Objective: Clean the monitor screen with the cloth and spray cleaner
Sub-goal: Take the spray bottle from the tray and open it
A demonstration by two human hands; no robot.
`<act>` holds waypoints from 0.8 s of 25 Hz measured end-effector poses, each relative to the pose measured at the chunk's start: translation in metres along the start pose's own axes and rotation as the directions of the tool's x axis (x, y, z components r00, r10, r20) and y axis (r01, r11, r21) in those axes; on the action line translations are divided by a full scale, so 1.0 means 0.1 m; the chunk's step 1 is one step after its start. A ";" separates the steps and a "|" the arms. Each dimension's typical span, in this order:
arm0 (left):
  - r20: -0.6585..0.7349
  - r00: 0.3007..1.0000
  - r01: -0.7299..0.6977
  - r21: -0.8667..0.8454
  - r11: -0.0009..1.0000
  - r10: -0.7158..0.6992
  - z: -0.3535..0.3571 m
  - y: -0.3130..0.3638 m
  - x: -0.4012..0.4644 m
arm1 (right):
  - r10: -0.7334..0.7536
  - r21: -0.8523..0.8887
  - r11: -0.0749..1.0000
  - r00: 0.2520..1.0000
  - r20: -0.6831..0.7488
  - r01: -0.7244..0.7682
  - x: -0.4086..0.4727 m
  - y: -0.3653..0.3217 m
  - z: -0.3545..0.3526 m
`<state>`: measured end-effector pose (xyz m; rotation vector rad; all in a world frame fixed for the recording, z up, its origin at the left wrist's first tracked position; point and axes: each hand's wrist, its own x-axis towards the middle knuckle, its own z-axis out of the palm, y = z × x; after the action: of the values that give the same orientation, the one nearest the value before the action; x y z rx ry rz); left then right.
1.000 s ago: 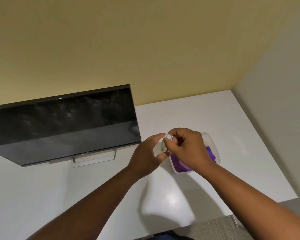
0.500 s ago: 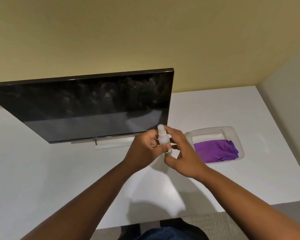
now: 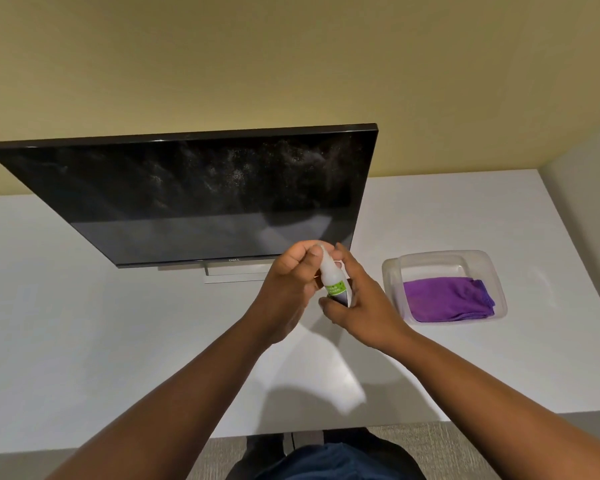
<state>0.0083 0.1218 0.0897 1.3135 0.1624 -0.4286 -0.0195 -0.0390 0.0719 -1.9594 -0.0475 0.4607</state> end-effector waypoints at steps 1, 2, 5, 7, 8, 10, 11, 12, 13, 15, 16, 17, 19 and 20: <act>-0.010 0.999 0.043 -0.096 0.994 -0.045 0.03 -0.01 0.00 | 0.005 0.025 1.000 1.000 0.005 -0.005 -0.01 -0.01 0.00; -0.022 0.995 0.089 -0.165 0.982 -0.094 0.07 0.00 0.01 | 0.008 0.052 0.999 1.000 0.014 -0.009 -0.01 -0.02 0.00; -0.039 0.982 0.172 -0.201 0.964 -0.183 0.18 0.01 0.04 | 0.008 0.130 0.992 1.000 0.021 -0.011 -0.04 -0.03 0.01; -0.043 0.983 0.170 -0.180 0.969 -0.181 0.25 0.00 0.06 | 0.010 0.133 0.991 1.000 -0.001 -0.010 -0.05 -0.04 0.01; -0.052 0.979 0.183 -0.179 0.967 -0.195 0.28 0.00 0.06 | 0.008 0.119 0.993 1.000 -0.009 -0.007 -0.07 -0.05 0.01; -0.066 0.968 0.223 -0.206 0.953 -0.241 0.32 -0.03 0.05 | -0.001 0.083 0.997 1.000 -0.016 0.002 -0.10 -0.07 0.01; -0.069 0.968 0.223 -0.217 0.950 -0.242 0.33 -0.06 0.05 | -0.003 0.070 0.998 1.000 -0.021 0.005 -0.12 -0.07 0.01; -0.078 0.969 0.215 -0.214 0.953 -0.236 0.34 -0.08 0.05 | -0.003 0.069 0.998 1.000 -0.027 0.005 -0.12 -0.06 0.03; -0.095 0.969 0.205 -0.205 0.957 -0.228 0.35 -0.09 0.04 | 0.000 0.071 0.997 0.999 -0.034 0.003 -0.13 -0.04 0.04; -0.124 0.970 0.188 -0.175 0.966 -0.211 0.36 -0.11 0.04 | 0.008 0.066 0.998 0.999 -0.049 -0.005 -0.15 -0.01 0.08; -0.129 0.971 0.180 -0.159 0.971 -0.201 0.37 -0.12 0.04 | 0.011 0.064 0.998 0.999 -0.052 -0.008 -0.16 0.00 0.09; -0.134 0.971 0.176 -0.144 0.974 -0.196 0.37 -0.13 0.04 | 0.016 0.063 0.998 0.999 -0.050 -0.012 -0.16 0.01 0.09; -0.170 0.961 0.198 -0.121 0.973 -0.217 0.37 -0.16 0.03 | 0.026 0.059 0.998 0.999 -0.040 -0.024 -0.17 0.01 0.09; -0.188 0.955 0.211 -0.118 0.970 -0.231 0.37 -0.17 0.02 | 0.026 0.059 0.998 0.999 -0.035 -0.024 -0.17 0.01 0.09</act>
<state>-0.0015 0.0824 0.0837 1.2455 0.4976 -0.4715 -0.0384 -0.0356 0.0726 -1.9122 0.0133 0.4387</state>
